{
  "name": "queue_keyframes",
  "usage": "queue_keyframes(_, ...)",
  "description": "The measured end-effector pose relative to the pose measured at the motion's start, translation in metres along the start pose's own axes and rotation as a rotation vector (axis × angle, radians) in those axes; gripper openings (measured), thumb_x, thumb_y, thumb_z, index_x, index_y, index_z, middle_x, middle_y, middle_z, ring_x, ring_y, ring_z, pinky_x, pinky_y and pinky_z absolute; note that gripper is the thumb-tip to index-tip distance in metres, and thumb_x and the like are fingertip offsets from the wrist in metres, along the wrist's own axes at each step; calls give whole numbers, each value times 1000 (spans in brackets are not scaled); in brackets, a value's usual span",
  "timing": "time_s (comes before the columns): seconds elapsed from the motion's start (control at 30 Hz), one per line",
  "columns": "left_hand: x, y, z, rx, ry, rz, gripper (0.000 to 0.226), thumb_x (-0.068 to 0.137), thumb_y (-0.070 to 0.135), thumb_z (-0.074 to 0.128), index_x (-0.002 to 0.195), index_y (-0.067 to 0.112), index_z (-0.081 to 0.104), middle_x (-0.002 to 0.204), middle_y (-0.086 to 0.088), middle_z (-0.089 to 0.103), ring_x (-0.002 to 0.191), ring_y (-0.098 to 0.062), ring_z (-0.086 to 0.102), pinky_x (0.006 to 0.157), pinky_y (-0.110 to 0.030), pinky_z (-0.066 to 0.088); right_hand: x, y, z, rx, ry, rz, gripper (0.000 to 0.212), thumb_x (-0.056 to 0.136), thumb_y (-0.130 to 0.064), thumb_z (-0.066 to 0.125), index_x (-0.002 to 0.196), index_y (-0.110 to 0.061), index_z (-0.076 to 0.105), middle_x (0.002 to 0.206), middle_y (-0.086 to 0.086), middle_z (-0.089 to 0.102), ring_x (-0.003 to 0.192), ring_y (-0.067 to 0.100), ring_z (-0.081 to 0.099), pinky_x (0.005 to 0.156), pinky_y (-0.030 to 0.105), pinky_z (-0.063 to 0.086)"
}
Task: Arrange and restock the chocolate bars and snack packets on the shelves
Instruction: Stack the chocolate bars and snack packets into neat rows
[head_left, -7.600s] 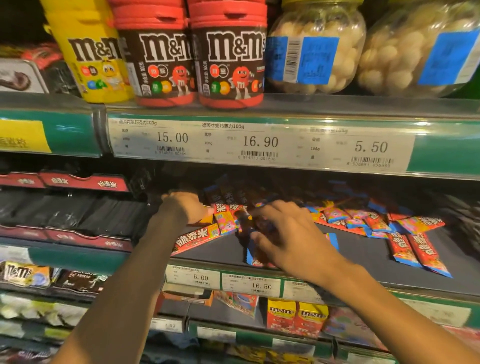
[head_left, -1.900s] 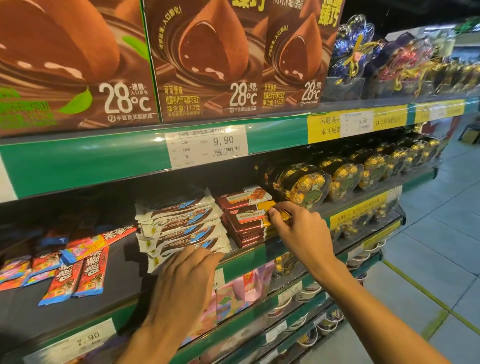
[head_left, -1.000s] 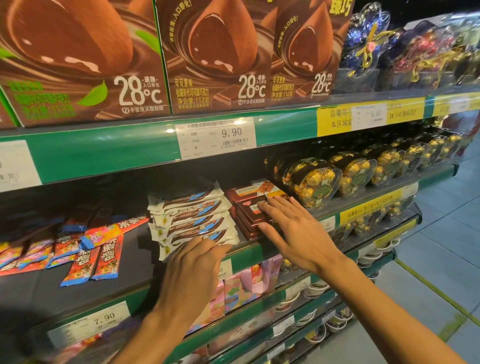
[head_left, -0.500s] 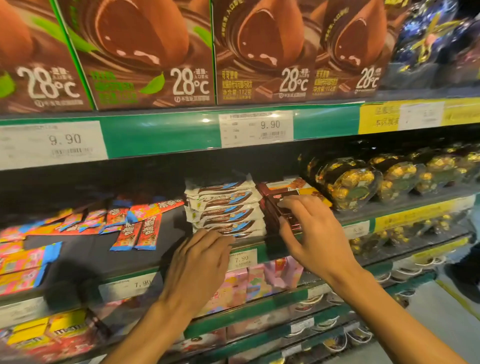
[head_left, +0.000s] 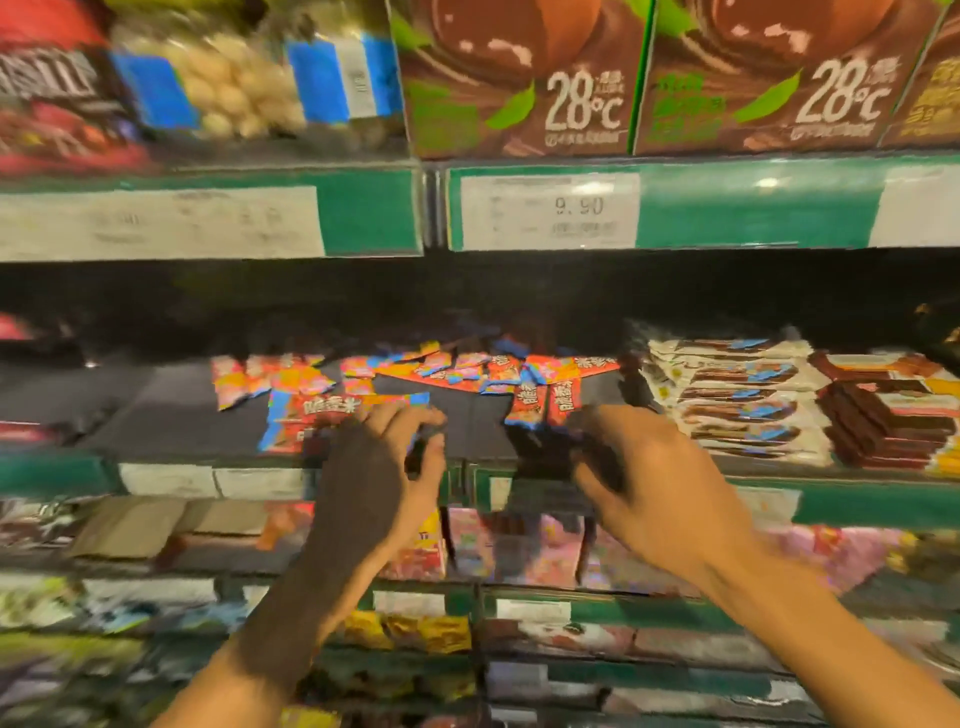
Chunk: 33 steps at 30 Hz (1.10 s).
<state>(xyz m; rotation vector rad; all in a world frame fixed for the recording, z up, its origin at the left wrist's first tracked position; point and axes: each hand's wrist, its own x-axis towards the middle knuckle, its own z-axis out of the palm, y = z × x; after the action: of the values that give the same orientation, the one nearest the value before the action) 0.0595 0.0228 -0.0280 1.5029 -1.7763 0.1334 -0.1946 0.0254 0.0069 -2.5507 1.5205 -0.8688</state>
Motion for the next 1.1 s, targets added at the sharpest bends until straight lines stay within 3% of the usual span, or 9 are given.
queue_keyframes(0.13, -4, -85, -29, 2, 2, -225, 35, 74, 62, 62, 97, 36, 61, 84, 3, 68, 102, -35, 61, 85, -43, 50, 32, -46, 39, -6, -78, 8, 41, 86, -27, 66, 126, -24, 57, 117, 1, 66, 109, 26, 57, 78, 35, 46)
queue_keyframes(0.23, 4, -127, -62, 103, 40, -152, 23, 89, 42, 52, 102, 26, 61, 98, -2, 60, 94, -29, 59, 86, -45, 49, 61, -78, 67, 3, -101, -40, 40, 89, -35, 58, 128, -26, 56, 116, 1, 66, 109, 25, 58, 83, 37, 49)
queue_keyframes(0.33, 26, -175, -88, 148, 20, -174, 35, 88, 37, 46, 110, 16, 65, 109, -8, 64, 99, -33, 61, 88, -46, 50, 93, -111, 91, -14, -111, -55, 41, 90, -42, 48, 126, -24, 56, 115, 1, 65, 108, 27, 59, 84, 42, 51)
queue_keyframes(0.47, 46, -214, -99, 210, -211, -220, 58, 87, 46, 34, 133, 20, 58, 141, -4, 55, 130, -24, 51, 110, -44, 36, 138, -157, 119, 25, -139, -110, 42, 93, -39, 49, 131, -23, 54, 123, 4, 65, 114, 27, 59, 89, 39, 50)
queue_keyframes(0.57, 52, -224, -103, 264, -406, -240, 45, 103, 36, 31, 147, 32, 39, 156, 10, 34, 142, -14, 32, 114, -32, 16, 167, -183, 135, 30, -194, -66, 38, 95, -38, 55, 131, -24, 56, 120, 3, 66, 111, 26, 59, 85, 35, 47)
queue_keyframes(0.77, 42, -238, -121, 285, -346, -58, 39, 100, 23, 48, 135, 40, 51, 133, 16, 49, 122, -9, 42, 90, -27, 16, 224, -205, 162, -166, -372, 127, 46, 91, -60, 54, 104, -16, 62, 91, 6, 67, 95, 29, 64, 75, 33, 47)
queue_keyframes(0.87, 52, -244, -130, 293, -443, -66, 43, 99, 32, 52, 139, 45, 44, 126, 13, 44, 120, -11, 35, 83, -27, 14, 245, -209, 170, -210, -529, 189, 57, 88, -65, 55, 106, -12, 65, 102, 11, 66, 99, 29, 62, 77, 32, 45)
queue_keyframes(1.03, 67, -253, -136, 227, -540, -98, 34, 92, 43, 59, 126, 45, 55, 131, 14, 37, 124, -11, 27, 95, -31, 15, 263, -222, 167, -13, -773, 348, 38, 98, -39, 56, 117, -8, 63, 117, 7, 57, 105, 25, 55, 80, 25, 37)
queue_keyframes(1.1, 71, -256, -138, 200, -552, -98, 28, 88, 46, 65, 115, 41, 59, 125, 16, 41, 122, -9, 31, 95, -31, 17, 267, -227, 167, 70, -839, 381, 22, 102, -28, 50, 90, -13, 60, 108, 5, 55, 82, 17, 53, 68, 17, 38)
